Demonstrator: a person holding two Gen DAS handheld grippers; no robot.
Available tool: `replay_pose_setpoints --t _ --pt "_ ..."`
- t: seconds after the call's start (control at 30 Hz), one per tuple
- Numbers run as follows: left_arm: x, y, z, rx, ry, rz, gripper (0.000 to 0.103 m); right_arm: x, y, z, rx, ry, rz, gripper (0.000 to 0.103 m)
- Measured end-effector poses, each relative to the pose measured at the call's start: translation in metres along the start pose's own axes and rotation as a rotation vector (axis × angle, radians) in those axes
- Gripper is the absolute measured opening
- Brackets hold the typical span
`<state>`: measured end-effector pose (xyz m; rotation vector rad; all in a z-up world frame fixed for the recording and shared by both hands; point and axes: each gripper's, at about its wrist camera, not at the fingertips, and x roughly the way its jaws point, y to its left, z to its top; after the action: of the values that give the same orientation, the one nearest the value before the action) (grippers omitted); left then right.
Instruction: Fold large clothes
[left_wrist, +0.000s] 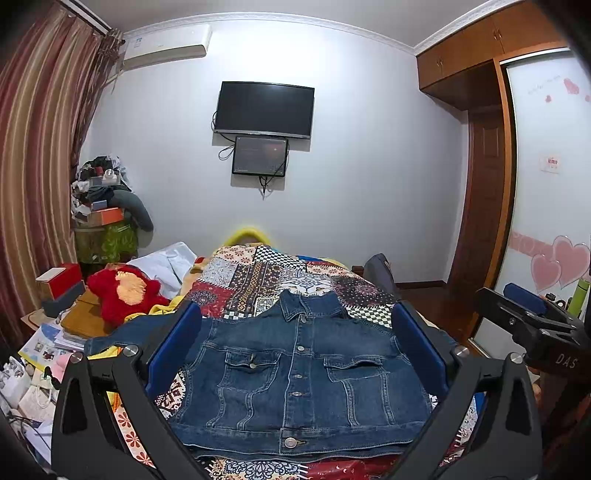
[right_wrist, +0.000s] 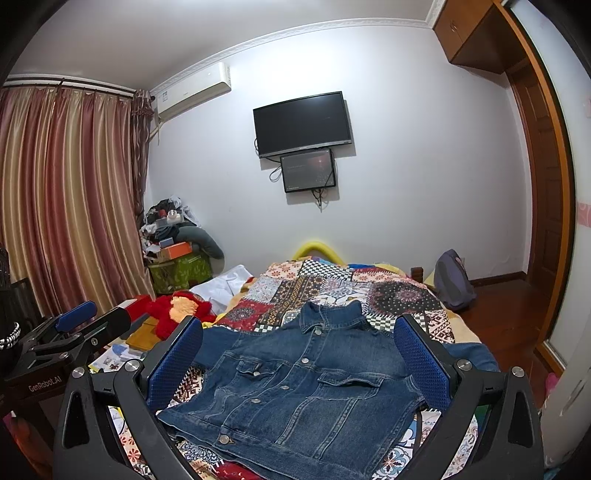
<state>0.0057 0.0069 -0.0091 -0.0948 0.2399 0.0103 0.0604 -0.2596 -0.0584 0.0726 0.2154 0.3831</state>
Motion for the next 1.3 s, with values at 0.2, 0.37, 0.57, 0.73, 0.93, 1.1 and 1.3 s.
replay_pose_setpoints --t 0.2,0.37,0.57,0.73,0.93,1.1,1.3 --pt "-0.0004 0.0004 0.0008 -0.002 -0.001 -0.003 0.103 -0.0003 -0.0004 0.0011 0.0 0.001 -0.001 0.103" --pt "-0.0018 -0.0006 0.0028 -0.003 0.001 0.0 0.103 -0.0004 -0.0003 0.0008 0.0 0.001 0.0 0.103" --pt "-0.0031 -0.001 0.004 -0.002 0.0 0.0 0.103 0.0001 -0.0012 0.0009 0.001 0.001 0.0 0.103" --pt "-0.003 -0.0013 0.0043 -0.003 -0.001 -0.001 0.103 0.0003 -0.001 0.0004 0.0 0.0 -0.001 0.103" --pt "-0.0025 -0.0016 0.0044 -0.002 0.0 -0.001 0.103 0.0014 -0.0018 0.0009 0.0 0.002 -0.001 0.103" --pt "-0.0018 -0.0018 0.0049 -0.002 0.001 -0.001 0.103 0.0003 -0.0012 0.0009 -0.001 0.001 -0.001 0.103" --pt "-0.0019 -0.002 0.0043 -0.002 0.0 -0.002 0.103 0.0003 -0.0012 0.0011 0.001 0.002 -0.001 0.103"
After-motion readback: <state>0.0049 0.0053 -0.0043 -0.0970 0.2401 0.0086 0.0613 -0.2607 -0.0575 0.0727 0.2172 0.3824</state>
